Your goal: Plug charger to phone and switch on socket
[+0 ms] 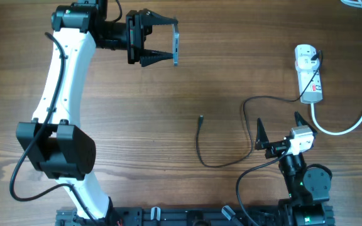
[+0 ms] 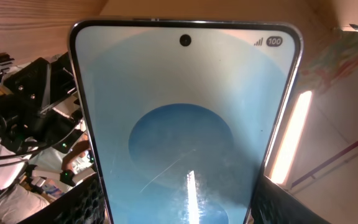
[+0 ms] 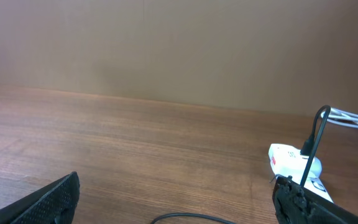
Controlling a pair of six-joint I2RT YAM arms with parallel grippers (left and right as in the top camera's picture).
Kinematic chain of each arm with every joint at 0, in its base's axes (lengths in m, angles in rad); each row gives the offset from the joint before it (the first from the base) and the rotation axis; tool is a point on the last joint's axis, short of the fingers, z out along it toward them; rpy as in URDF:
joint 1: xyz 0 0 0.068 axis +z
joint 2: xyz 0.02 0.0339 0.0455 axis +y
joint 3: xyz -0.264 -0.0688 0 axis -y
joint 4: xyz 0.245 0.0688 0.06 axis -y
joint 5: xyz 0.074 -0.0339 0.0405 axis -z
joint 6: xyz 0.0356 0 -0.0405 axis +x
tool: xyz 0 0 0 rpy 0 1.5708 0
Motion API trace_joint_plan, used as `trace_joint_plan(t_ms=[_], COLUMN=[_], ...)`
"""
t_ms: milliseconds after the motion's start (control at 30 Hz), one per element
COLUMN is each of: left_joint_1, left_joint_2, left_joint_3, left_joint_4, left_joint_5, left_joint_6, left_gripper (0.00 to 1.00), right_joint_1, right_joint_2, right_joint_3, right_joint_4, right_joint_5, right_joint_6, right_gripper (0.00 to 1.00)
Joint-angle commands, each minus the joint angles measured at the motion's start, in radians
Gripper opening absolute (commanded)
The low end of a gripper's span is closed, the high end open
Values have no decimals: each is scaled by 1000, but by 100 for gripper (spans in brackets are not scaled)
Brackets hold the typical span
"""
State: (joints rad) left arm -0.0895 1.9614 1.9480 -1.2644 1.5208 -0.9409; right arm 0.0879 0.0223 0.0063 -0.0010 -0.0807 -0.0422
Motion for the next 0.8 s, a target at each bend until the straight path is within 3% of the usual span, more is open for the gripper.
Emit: trace_joint_plan(t_ms=[0,200,333,467,600,700,767], left_joint_1=[2,2,2,2,2,2,2], left_joint_2=[-32,-32,-32,-32,-32,-32,-32], left_joint_3=[21,21,21,21,21,21,21], left_joint_4=[3,3,4,4,4,5,20], left_joint_5=[56,56,56,56,53,53,49], left_joint_6=[17,18,21,21,21,21,21], left_gripper=[64,64,64,64,64,64,64], right_joint_1=[-7,-7,-7,-7,-7,-7,-7], right_joint_2=[-2,-2,-2,-2,-2,12,64], right_joint_3=[-1,-1,-1,-1,16,97,211], right_joint_4=[2,14,27,129,364,317,175], right_joint_5=[13,-64,-157,-245,-378,-389,-389], right_joint_6=[17,84,357,726,723,675,570], right_gripper=[100,100,100,100,100,100,100])
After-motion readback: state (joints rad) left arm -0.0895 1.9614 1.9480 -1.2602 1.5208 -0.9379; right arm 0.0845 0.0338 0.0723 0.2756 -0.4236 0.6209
